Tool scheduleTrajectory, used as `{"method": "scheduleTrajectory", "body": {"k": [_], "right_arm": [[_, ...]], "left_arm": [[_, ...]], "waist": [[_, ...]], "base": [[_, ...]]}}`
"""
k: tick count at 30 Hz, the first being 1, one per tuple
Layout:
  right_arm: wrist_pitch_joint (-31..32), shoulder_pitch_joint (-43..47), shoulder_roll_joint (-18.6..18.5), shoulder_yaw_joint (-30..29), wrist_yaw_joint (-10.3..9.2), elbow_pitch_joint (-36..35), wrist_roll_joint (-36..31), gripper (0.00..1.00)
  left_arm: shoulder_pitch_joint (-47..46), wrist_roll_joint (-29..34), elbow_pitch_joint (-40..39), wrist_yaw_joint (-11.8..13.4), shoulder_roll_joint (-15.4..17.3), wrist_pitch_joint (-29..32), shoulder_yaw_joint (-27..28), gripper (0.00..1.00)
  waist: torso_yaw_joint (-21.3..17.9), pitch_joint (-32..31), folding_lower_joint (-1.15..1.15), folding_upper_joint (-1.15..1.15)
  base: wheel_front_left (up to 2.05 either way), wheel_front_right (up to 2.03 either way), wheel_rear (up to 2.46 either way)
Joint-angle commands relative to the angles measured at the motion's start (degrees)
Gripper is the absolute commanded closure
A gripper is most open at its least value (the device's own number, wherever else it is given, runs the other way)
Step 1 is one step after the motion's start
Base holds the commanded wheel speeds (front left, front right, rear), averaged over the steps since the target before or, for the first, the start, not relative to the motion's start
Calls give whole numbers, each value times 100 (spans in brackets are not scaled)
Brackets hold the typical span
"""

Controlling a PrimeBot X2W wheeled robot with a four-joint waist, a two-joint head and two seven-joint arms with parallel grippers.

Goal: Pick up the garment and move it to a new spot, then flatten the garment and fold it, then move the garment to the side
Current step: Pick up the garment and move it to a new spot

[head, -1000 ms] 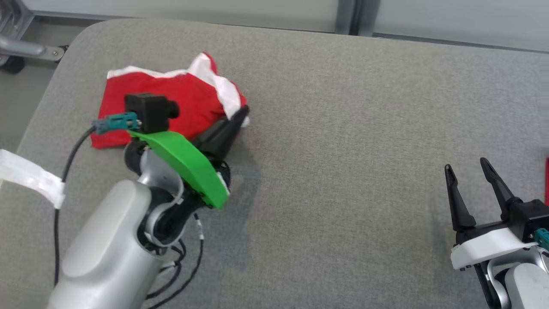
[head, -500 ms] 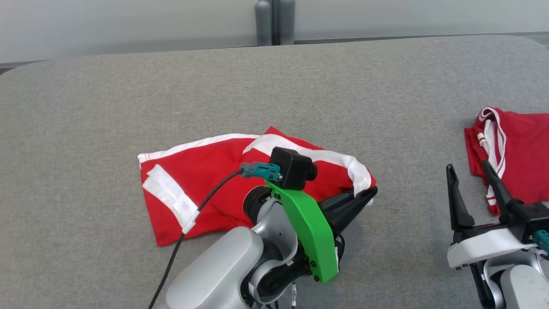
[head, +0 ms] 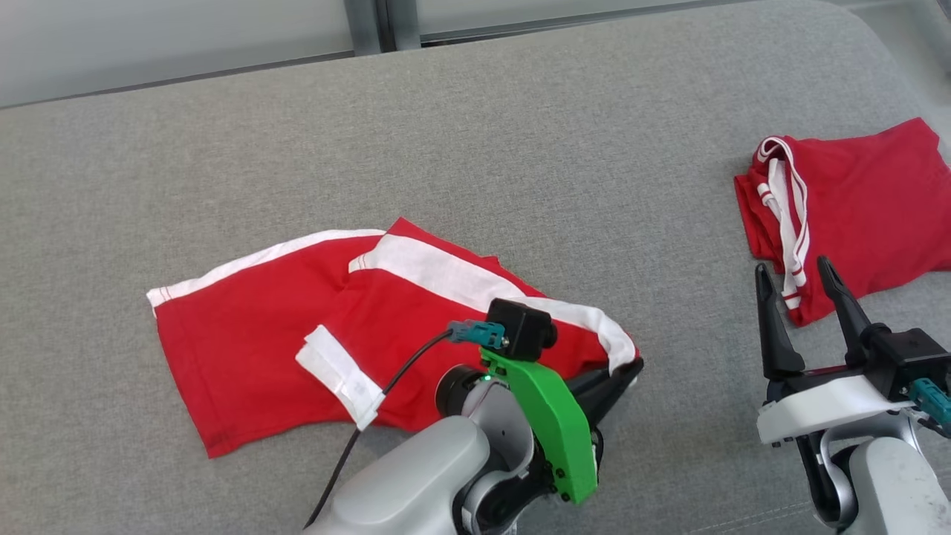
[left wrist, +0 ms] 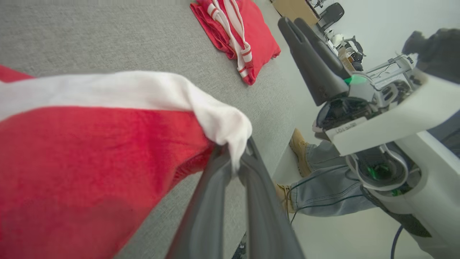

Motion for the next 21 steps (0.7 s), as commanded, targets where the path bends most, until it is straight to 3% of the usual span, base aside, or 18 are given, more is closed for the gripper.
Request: {"method": "scheduleTrajectory", "body": {"k": [1, 6, 13, 15, 16, 21], "right_arm": [[-15, -116, 28, 28, -9, 27, 27, 0], [-15, -220, 80, 92, -9, 84, 38, 0], [-15, -271, 118, 107, -9, 117, 32, 0], [-15, -274, 137, 129, -9, 144, 23, 0], [-15, -282, 138, 137, -9, 160, 25, 0], [-15, -264, 148, 95, -9, 203, 53, 0]], "left_arm": [[-222, -163, 41, 129, 11, -343, -44, 100], [-615, -415, 373, 435, 9, -1115, -443, 100], [-959, -772, 576, 760, 7, -1712, -905, 100], [-990, -920, 600, 861, 8, -1806, -1015, 53], [-994, -993, 608, 889, 8, -1800, -1072, 3], [-819, -1163, 551, 952, 8, -1526, -1228, 0]], "waist": [[-144, 127, 0, 0], [-258, 183, 0, 0], [-328, 231, 0, 0], [-347, 247, 0, 0], [-354, 250, 0, 0], [-346, 234, 0, 0]], "base": [[0, 0, 0], [0, 0, 0], [0, 0, 0], [0, 0, 0], [0, 0, 0], [0, 0, 0]]}}
